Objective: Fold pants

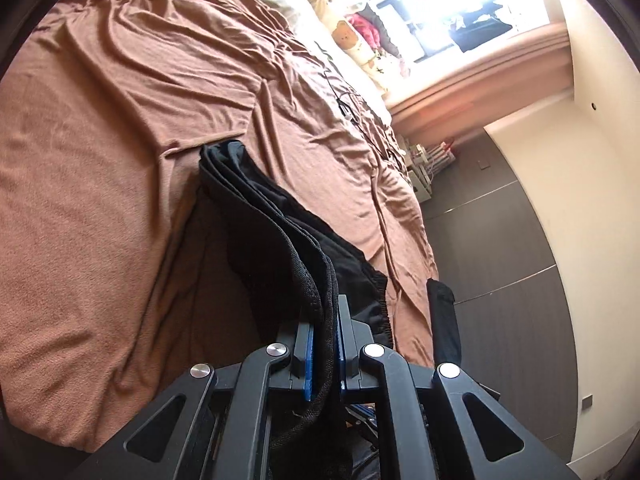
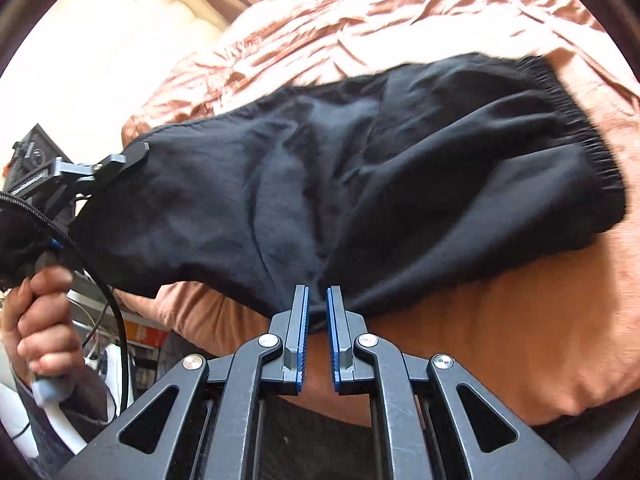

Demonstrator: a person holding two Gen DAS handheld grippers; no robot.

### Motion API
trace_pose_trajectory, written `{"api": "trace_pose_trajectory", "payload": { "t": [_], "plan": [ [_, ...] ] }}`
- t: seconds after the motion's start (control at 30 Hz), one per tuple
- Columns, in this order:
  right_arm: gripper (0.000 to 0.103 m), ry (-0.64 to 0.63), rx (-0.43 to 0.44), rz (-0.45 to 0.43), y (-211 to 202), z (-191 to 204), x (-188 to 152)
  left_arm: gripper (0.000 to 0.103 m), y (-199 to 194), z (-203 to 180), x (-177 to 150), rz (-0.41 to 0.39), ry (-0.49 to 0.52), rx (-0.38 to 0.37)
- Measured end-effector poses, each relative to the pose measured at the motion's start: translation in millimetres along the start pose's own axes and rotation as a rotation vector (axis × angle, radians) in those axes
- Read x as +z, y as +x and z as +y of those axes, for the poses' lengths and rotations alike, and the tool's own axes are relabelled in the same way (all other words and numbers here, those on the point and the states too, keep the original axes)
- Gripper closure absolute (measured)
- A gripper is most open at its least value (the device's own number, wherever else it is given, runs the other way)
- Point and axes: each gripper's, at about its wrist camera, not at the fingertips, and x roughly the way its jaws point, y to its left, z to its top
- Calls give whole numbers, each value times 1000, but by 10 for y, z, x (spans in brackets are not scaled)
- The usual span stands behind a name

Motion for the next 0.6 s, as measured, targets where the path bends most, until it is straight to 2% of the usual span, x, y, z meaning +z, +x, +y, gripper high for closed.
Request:
{"api": "trace_pose_trajectory", "payload": {
  "t": [0.3,0.6],
  "plan": [
    [97,55,-11,-132,-657,-508,-80,94,442,-591,32,52,90,-2],
    [96,109,-3,-221,-1009,-833,-340,94,958,-999,-94,129,150,2]
  ]
}}
